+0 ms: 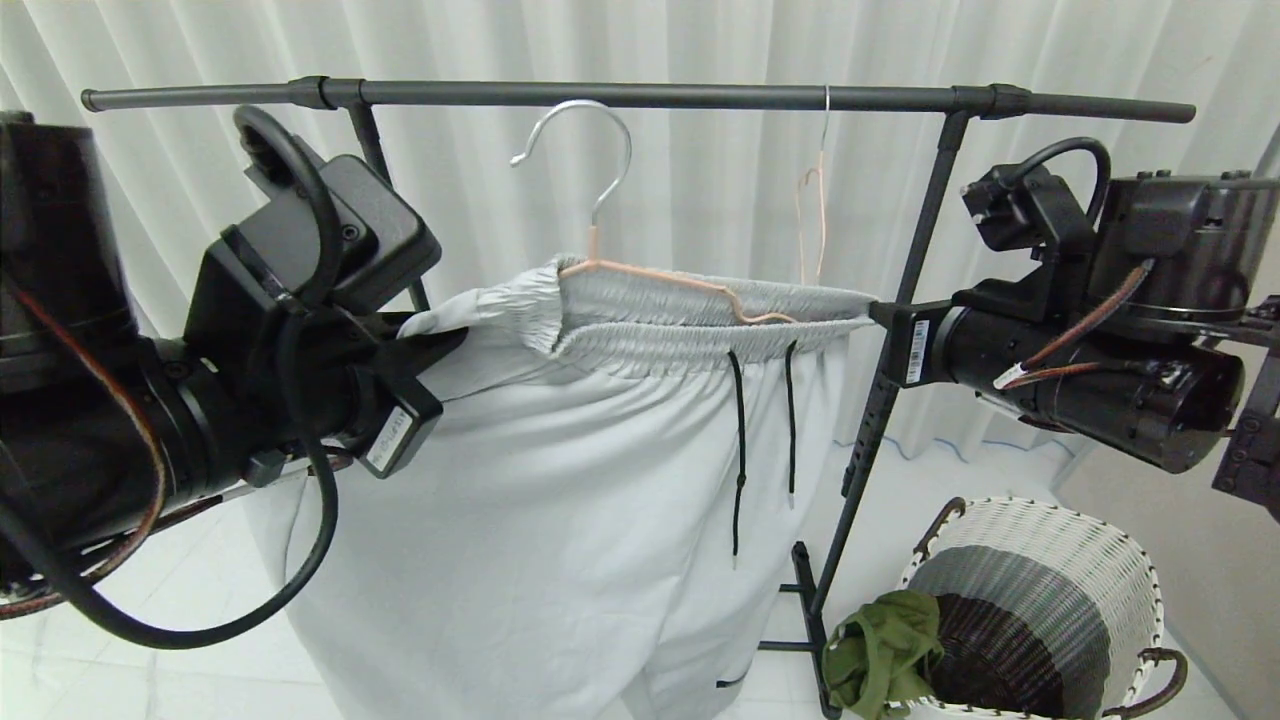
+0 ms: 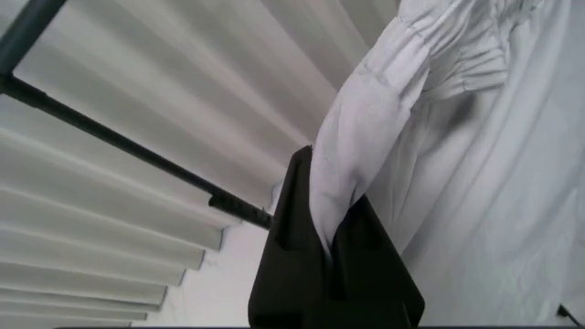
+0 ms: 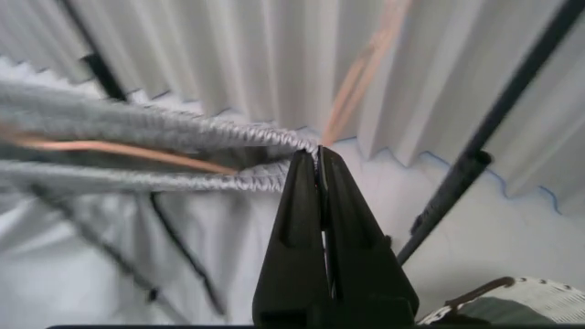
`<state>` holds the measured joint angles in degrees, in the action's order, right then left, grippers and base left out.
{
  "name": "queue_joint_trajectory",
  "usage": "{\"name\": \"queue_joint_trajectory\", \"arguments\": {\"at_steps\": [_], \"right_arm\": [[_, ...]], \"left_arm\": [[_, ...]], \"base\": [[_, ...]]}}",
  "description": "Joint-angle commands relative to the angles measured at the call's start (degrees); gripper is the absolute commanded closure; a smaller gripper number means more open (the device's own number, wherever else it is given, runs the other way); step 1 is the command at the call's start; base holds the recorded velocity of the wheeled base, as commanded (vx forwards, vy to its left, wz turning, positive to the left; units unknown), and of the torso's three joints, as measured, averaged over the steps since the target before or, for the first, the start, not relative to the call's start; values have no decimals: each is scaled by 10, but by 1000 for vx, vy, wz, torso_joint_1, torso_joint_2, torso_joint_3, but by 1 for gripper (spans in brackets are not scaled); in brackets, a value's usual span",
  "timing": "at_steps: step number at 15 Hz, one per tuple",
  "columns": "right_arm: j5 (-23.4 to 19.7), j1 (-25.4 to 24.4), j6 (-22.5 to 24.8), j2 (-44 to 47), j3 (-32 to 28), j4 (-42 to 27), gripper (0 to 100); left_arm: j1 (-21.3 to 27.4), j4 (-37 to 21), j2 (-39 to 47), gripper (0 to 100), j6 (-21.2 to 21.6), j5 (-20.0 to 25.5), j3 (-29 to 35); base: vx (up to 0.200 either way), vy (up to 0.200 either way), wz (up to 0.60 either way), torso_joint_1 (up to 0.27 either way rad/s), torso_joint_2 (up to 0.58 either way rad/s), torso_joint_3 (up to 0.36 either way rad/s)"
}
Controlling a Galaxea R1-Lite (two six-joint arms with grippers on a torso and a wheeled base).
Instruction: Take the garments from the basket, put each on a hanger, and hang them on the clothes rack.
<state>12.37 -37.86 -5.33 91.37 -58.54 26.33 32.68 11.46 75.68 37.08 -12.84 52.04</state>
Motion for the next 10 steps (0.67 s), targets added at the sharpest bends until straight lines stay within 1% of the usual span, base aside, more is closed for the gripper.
{"name": "queue_joint_trajectory", "arguments": {"at_steps": [1, 2, 4, 5, 6, 9, 10], "right_arm": [[-2, -45, 1, -36, 0, -25, 100], [-1, -68, 1, -53, 4, -48, 100], [-1, -117, 5, -88, 7, -91, 100], [-2, -140, 8, -101, 7, -106, 100], [-1, -160, 13, -109, 6, -117, 100], [-1, -185, 30, -115, 8, -124, 100], [0, -186, 30, -114, 10, -124, 0]], "left_arm": [[-1, 1, 16, 100, -3, -1, -2], [-1, 15, 27, 100, -9, -4, 1], [-6, 88, 51, 100, -22, -5, -2], [-6, 110, 57, 100, -22, -10, -4], [-6, 115, 58, 100, -23, -11, -4], [-3, 115, 56, 100, -24, -9, -6], [-3, 116, 55, 100, -25, -8, -5]], "base": [[0, 0, 0, 0, 0, 0], [0, 0, 0, 0, 0, 0], [0, 0, 0, 0, 0, 0], [0, 0, 0, 0, 0, 0], [0, 0, 0, 0, 0, 0], [0, 0, 0, 0, 0, 0], [0, 0, 0, 0, 0, 0]]}}
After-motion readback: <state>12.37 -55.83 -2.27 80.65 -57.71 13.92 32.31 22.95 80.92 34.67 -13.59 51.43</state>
